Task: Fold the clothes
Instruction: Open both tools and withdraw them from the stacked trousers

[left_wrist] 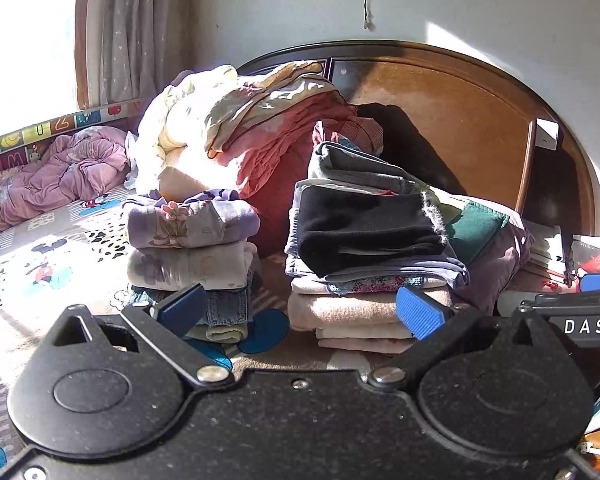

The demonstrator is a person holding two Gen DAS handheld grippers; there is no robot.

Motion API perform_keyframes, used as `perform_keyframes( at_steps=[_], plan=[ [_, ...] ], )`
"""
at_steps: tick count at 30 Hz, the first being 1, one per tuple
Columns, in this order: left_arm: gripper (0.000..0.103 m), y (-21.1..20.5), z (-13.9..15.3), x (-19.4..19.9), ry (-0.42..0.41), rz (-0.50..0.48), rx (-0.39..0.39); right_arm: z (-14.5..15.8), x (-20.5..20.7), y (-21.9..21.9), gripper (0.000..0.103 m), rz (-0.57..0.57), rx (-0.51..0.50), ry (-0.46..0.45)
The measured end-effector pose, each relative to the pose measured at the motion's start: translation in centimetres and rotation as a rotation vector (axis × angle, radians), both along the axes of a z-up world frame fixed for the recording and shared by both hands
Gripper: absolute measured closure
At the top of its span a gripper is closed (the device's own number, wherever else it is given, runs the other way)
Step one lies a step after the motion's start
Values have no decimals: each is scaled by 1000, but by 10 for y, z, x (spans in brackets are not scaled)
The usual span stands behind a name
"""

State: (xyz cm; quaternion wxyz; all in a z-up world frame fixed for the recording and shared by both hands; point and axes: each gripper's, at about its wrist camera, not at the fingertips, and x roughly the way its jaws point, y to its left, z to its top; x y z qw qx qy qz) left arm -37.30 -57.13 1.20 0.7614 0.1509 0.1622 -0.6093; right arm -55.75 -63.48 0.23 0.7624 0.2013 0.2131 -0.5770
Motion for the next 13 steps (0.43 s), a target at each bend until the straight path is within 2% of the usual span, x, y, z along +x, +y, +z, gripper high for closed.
perform_keyframes(
  at_steps=[13],
  plan=[
    [0,-1,-4,0,8,-27,7,-3,2,4,1,20,10,-19]
  ],
)
